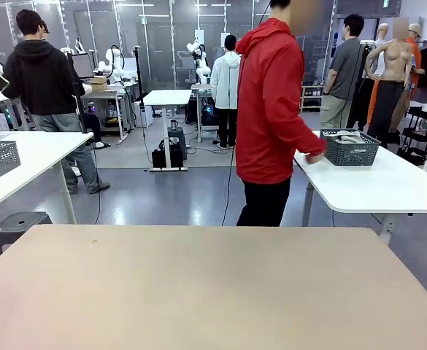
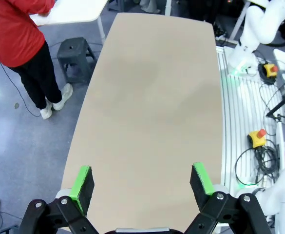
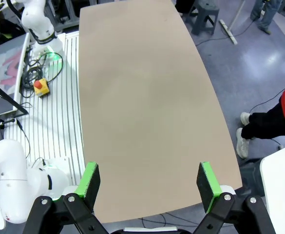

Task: Fold the towels and place them in the basket.
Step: When a person lays out a Towel with hook on the table, fold it in half twice.

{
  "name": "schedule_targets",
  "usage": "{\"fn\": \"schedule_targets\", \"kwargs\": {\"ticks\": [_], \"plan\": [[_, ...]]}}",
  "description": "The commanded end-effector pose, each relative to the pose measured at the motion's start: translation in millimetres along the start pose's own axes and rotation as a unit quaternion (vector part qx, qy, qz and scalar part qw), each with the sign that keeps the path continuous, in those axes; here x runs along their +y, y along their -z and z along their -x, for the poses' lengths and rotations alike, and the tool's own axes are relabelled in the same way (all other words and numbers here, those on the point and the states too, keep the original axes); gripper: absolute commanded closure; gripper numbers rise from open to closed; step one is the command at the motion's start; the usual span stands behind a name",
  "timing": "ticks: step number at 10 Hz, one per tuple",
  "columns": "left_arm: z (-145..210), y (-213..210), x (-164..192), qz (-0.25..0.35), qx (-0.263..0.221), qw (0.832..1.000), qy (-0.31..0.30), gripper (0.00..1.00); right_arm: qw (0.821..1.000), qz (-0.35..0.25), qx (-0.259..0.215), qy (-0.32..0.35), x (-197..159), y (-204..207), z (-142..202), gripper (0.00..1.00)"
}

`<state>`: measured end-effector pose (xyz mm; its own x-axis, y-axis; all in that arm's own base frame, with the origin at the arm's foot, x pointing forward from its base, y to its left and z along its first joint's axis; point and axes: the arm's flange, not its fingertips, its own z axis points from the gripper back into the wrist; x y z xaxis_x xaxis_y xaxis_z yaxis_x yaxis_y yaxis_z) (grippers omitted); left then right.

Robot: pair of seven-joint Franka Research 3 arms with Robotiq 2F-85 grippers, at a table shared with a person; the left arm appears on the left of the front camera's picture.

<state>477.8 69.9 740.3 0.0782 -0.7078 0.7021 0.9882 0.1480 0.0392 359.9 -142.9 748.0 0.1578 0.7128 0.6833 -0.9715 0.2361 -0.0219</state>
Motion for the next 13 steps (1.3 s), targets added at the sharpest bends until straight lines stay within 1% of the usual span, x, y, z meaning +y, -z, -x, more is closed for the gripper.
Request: {"fn": "schedule_targets", "kwargs": {"ticks": [1,13], "plan": [[-0.6,0.7,-1.1,-0.002,0.001,1.000,0.001,0.00,1.000,-0.001,-0.002,-0.003,0.3,-0.1,-0.3,0.00],[-0.6,0.7,-1.1,-0.002,0.001,1.000,0.001,0.00,1.000,-0.001,-0.002,-0.003,0.3,-0.1,-0.3,0.00]]}}
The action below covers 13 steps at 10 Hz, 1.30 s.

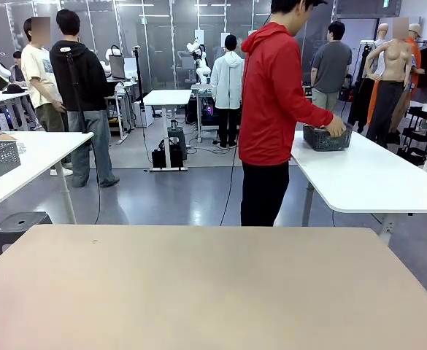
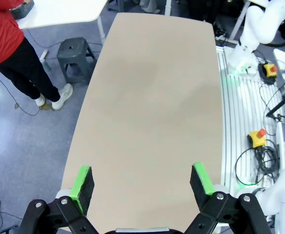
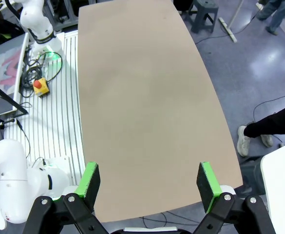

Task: Fold the towels and place them in the basket.
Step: When a person lays out a Towel with hook on the table, fold it in half twice.

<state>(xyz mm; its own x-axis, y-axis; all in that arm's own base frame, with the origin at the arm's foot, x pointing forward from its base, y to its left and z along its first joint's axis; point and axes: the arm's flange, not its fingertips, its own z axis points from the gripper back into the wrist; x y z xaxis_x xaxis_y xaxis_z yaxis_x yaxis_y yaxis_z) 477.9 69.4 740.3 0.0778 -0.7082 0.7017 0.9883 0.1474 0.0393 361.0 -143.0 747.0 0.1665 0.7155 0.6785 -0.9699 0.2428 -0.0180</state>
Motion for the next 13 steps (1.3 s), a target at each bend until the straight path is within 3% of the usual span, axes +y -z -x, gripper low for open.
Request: {"fn": "schedule_targets", "kwargs": {"ticks": [1,9,13], "plan": [[-0.2,0.4,-1.1,-0.002,0.001,1.000,0.001,0.00,1.000,-0.002,-0.005,-0.007,1.3,-0.9,-0.9,0.00],[0.0,0.0,0.0,0.000,0.000,1.000,0.000,0.00,1.000,-0.002,-0.005,-0.007,1.3,-0.9,-0.9,0.00],[-7.2,1.6,-5.0,-0.010,0.026,0.999,0.040,0.00,1.000,-0.002,-0.005,-0.007,1.3,-0.9,-0.9,0.00]]}}
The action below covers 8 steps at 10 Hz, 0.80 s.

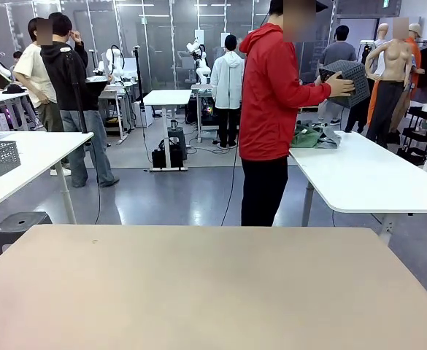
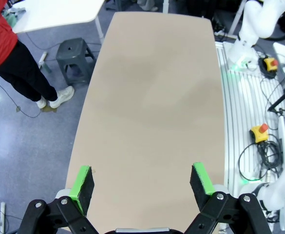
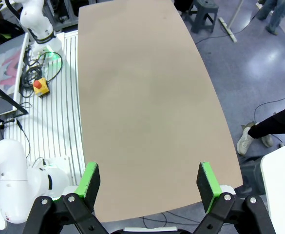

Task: Fold the towels and place them in the basket.
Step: When a person lays out a Towel with hook on the table, fold it in half twice.

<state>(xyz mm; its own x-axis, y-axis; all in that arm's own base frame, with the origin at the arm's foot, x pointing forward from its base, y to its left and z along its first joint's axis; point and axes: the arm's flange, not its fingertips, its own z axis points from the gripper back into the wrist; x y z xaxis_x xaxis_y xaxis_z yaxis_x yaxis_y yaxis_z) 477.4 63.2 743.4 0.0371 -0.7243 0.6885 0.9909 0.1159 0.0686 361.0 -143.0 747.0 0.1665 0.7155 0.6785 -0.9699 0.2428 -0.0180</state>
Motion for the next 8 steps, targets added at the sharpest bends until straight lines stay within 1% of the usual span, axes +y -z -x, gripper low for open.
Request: {"fn": "schedule_targets", "kwargs": {"ticks": [1,4,7,8], "plan": [[-3.1,0.6,-4.4,-0.011,0.027,0.999,0.023,0.00,1.000,-0.002,-0.005,-0.007,1.3,-1.0,-0.8,0.00],[-5.6,-0.1,-4.7,-0.014,0.042,0.999,0.030,0.00,1.000,-0.002,-0.005,-0.007,1.3,-1.0,-0.8,0.00],[-4.4,-0.5,-5.0,-0.014,0.045,0.998,0.033,0.00,1.000,-0.002,-0.005,-0.007,1.3,-1.0,-0.8,0.00],[-6.0,-1.0,-2.0,-0.002,0.032,0.999,0.019,0.00,1.000,-0.002,-0.005,-0.007,1.3,-1.0,-0.8,0.00]]}}
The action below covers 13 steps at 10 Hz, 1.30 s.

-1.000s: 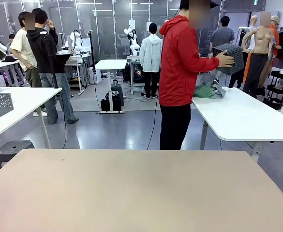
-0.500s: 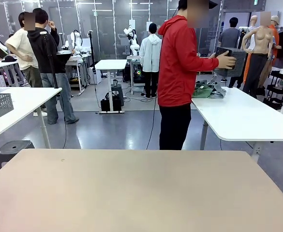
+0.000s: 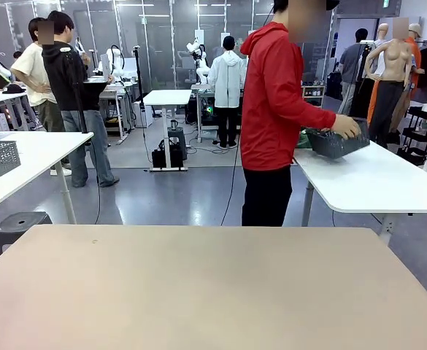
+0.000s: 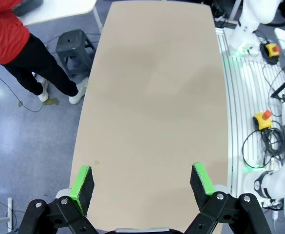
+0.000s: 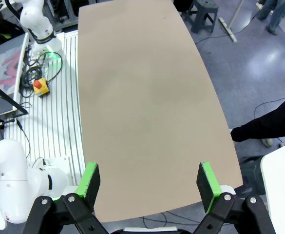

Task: Fold the towels and place them in the basket.
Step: When a person lays out a Towel with hook on the table, fold it in half twice.

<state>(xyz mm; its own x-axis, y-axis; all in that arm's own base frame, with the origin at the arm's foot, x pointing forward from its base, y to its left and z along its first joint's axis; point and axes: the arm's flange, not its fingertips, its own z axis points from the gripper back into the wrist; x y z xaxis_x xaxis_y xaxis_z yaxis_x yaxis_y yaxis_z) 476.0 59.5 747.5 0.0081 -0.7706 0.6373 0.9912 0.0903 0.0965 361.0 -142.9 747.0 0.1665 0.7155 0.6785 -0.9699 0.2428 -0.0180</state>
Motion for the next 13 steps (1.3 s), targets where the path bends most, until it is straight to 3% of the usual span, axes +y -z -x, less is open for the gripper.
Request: {"fn": "schedule_targets", "kwargs": {"ticks": [1,7,13], "plan": [[-0.5,-0.5,-0.4,0.000,0.000,1.000,0.000,0.00,1.000,-0.002,-0.005,-0.007,1.3,-1.0,-0.8,0.00],[-0.5,-0.5,-0.4,0.000,0.000,1.000,0.000,0.00,1.000,0.004,0.000,-0.018,1.8,-0.1,-0.8,0.00],[-0.5,-0.5,-0.4,0.000,0.000,1.000,0.000,0.00,0.997,0.008,-0.039,-0.061,-2.4,-5.5,-10.2,0.00]]}}
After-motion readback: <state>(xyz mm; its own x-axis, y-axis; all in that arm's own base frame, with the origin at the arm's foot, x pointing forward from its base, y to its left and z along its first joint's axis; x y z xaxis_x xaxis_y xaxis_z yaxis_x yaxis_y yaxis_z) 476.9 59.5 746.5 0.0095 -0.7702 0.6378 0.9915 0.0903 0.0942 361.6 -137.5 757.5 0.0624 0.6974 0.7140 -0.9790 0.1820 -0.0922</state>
